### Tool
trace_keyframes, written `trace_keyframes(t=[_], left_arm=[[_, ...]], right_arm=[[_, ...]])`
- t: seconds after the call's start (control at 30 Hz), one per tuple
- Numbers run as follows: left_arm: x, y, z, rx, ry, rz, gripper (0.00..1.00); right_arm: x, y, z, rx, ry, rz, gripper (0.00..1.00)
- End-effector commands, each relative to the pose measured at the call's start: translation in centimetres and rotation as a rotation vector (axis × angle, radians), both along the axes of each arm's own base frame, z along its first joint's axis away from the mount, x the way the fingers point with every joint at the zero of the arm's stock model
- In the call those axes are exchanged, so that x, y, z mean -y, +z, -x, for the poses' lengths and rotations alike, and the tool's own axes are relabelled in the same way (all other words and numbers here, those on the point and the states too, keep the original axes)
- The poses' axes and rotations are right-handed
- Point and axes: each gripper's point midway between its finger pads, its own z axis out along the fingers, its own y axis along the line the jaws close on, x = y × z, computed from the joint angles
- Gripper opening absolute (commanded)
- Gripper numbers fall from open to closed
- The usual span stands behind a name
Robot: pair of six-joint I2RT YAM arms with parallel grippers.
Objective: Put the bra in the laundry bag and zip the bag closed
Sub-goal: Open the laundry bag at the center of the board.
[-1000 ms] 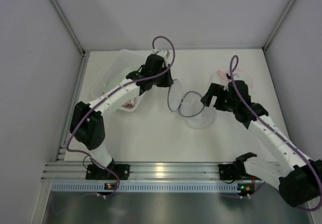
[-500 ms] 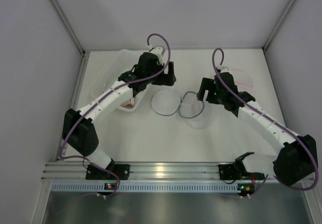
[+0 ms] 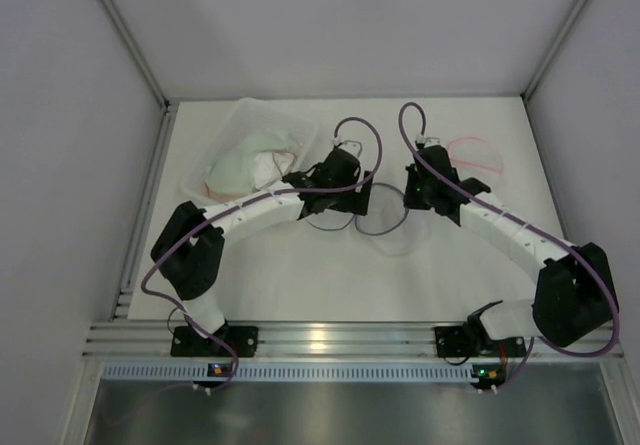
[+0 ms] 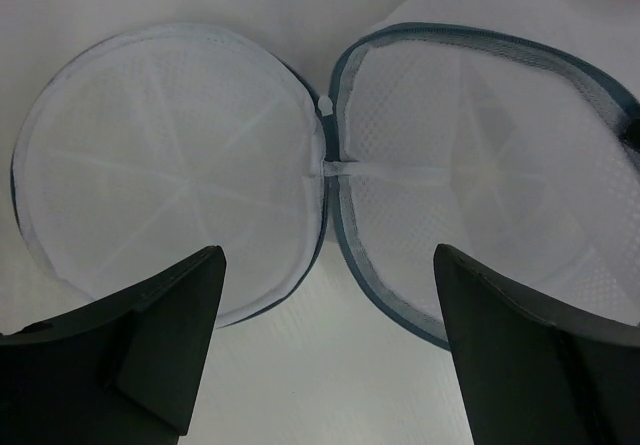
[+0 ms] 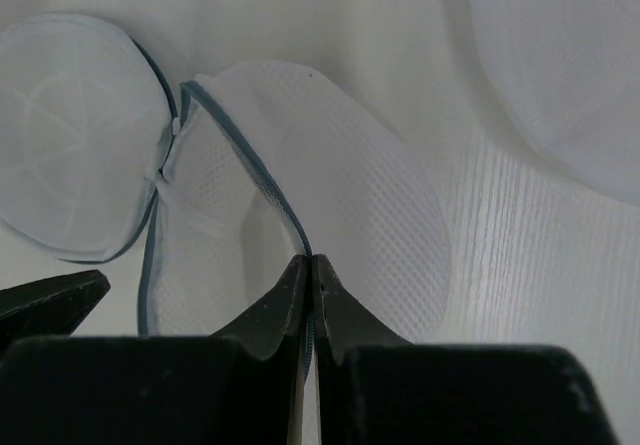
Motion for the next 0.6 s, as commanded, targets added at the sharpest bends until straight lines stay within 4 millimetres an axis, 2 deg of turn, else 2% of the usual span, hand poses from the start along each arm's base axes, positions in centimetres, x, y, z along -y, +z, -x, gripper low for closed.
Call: trace_keyframes(t=[0.0, 0.1, 0.13, 0.27, 0.3, 0.37, 0.47, 0.5, 0.57], left_arm=[[1.4, 0.1, -1.1, 0.042, 0.015, 0.050, 0.91], [2.6, -1.5, -1.4, 0.052, -0.019, 0.089, 0.90], [2.7, -2.7, -1.3, 0.040, -0.022, 0.079, 0.89], [3.8, -3.6, -2.4, 0.080, -0.044, 0.095, 0.86], [3.7, -4.5, -2.4, 0.074, -0.049, 0.085, 0.86], [4.2, -4.6, -2.6, 0.095, -0.068, 0.098, 0.84], [5.1, -5.0, -2.7, 0.104, -0.095, 0.132, 0.75], [5.3, -5.2, -2.7, 0.109, -0.099, 0.143, 0.65], [5.5, -5.6, -2.6, 0.104, -0.108, 0.157, 0.55]], right_arm=[[0.2, 1.3, -0.2, 0.056, -0.007, 0.013, 0.00], [0.5, 2.2, 0.0, 0.086, -0.016, 0.008, 0.00], [0.6, 2.5, 0.1, 0.092, -0.016, 0.005, 0.00], [0.7, 2.7, 0.5, 0.106, -0.010, -0.008, 0.00], [0.6, 2.7, 0.6, 0.107, -0.009, -0.013, 0.00], [0.2, 2.6, 0.8, 0.105, 0.011, -0.030, 0.00], [-0.3, 2.4, 0.7, 0.102, 0.025, -0.050, 0.00], [-0.5, 2.4, 0.6, 0.099, 0.031, -0.057, 0.00], [-0.6, 2.2, 0.6, 0.090, 0.031, -0.057, 0.00]])
